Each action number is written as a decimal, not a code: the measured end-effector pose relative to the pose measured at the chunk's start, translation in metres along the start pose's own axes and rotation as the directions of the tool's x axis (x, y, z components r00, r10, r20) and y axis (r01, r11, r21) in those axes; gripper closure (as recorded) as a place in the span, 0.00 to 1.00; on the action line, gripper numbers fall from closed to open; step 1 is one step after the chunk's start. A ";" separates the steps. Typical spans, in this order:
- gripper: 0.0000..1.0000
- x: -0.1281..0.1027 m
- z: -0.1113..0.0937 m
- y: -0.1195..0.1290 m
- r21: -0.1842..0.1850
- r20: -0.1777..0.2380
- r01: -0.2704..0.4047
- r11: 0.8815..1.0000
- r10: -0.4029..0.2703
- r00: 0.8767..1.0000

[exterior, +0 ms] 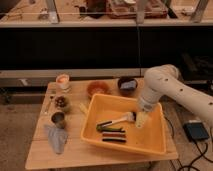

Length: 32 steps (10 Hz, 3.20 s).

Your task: Wipe tray with eraser

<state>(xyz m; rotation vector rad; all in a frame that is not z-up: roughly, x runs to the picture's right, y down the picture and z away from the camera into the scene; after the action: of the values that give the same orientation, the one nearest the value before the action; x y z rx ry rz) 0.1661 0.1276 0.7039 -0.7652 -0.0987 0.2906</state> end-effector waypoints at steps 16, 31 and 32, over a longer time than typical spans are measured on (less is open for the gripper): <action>0.20 0.000 0.000 0.000 0.000 0.000 0.000 1.000 0.000 1.000; 0.20 -0.035 0.000 0.010 0.468 0.150 0.079 0.880 -0.167 0.975; 0.20 -0.036 0.004 0.009 0.437 0.149 0.107 0.893 -0.189 0.971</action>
<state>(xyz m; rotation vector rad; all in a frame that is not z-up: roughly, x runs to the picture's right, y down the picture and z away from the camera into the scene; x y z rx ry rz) 0.1287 0.1260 0.7012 -0.2891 -0.2625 0.2261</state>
